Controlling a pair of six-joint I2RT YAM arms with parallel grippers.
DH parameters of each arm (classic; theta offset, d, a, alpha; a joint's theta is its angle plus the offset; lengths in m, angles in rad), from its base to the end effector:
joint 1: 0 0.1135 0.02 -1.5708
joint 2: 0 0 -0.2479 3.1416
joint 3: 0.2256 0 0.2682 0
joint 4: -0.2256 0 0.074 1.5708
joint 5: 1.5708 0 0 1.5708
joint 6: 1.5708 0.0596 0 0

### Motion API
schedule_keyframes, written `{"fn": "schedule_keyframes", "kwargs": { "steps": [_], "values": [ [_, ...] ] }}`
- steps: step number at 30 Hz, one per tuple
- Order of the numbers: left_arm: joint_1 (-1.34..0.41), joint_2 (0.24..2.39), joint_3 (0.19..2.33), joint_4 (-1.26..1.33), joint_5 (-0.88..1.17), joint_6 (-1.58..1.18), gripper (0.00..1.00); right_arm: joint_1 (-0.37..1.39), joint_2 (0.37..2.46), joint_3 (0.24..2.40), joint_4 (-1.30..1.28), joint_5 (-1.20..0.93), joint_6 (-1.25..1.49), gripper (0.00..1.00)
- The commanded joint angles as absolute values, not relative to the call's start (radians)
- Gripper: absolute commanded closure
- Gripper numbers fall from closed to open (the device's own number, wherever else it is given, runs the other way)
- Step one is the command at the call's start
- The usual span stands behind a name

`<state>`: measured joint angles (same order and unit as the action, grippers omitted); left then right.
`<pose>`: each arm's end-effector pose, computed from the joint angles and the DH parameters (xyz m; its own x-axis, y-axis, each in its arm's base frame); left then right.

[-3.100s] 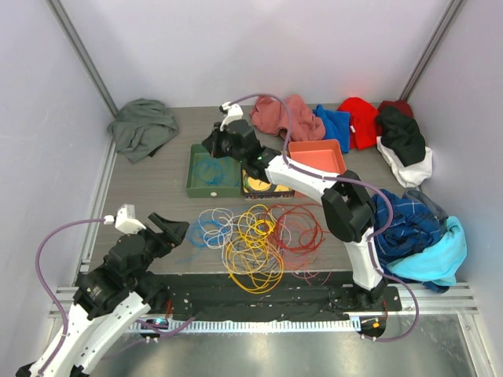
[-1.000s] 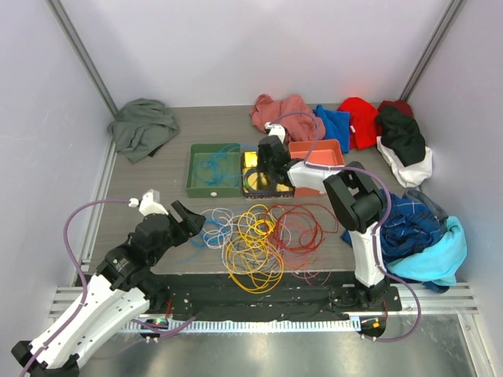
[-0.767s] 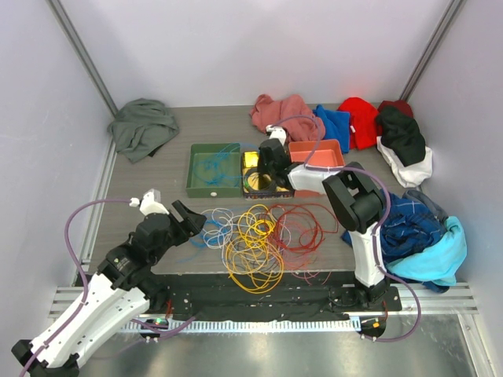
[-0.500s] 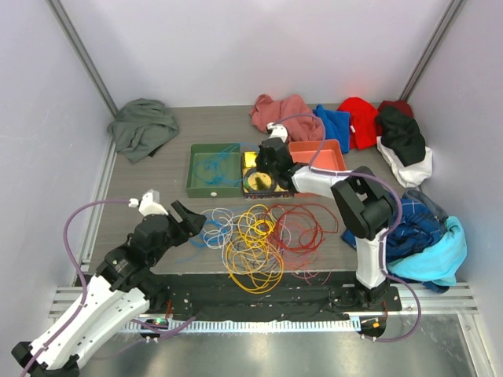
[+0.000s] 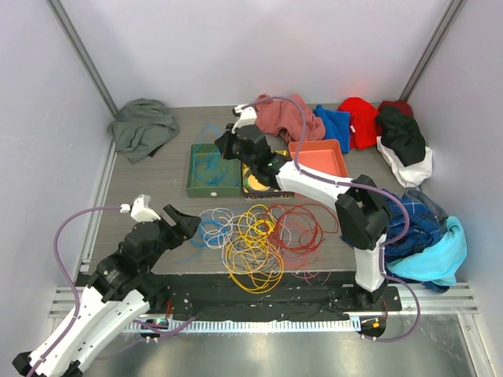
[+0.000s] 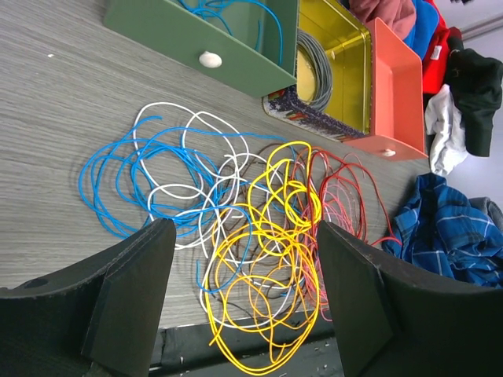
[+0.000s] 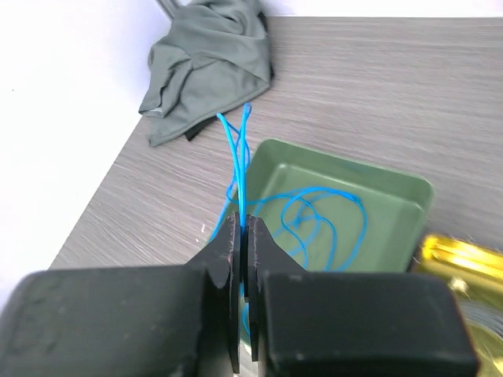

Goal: Untangle the cables

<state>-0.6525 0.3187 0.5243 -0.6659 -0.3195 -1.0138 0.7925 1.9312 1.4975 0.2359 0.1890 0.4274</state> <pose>0.1268 -0.0733 0.2453 -0.4861 -0.6428 -0.5921 -0.1131 0.7181 -0.6867 0.3589 0.3480 0.2640 -0.3619 0.2129 -0.9076 -0.4616 0.8049 0.3728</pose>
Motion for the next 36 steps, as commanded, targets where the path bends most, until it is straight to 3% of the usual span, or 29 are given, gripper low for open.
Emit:
{"fn": "schedule_keyframes", "kwargs": {
  "steps": [1,12,13,16,19,32,36],
  "values": [
    [-0.653,0.302,0.543,-0.684,-0.354,-1.008,0.23,0.802,2.045,1.62,0.149,0.164,0.4,0.99],
    [-0.653,0.321,0.54,-0.673,-0.354,-1.002,0.23,0.802,2.198,1.744,-0.107,0.325,0.281,0.99],
    [-0.653,0.324,0.538,-0.67,-0.353,-1.003,0.23,0.801,2.212,1.767,-0.148,0.34,0.27,0.84],
    [-0.653,0.333,0.54,-0.658,-0.35,-1.002,0.23,0.805,2.194,1.752,-0.164,0.37,0.264,0.53],
    [-0.653,0.339,0.537,-0.644,-0.348,-1.0,0.23,0.824,2.125,1.686,-0.108,0.429,0.241,0.41],
    [-0.653,0.364,0.561,-0.624,-0.37,-0.982,0.22,0.874,1.878,1.592,-0.06,0.514,0.215,0.36],
    [-0.653,0.39,0.565,-0.601,-0.37,-0.97,0.22,0.909,1.691,1.352,0.06,0.601,0.21,0.4]
  ]
}}
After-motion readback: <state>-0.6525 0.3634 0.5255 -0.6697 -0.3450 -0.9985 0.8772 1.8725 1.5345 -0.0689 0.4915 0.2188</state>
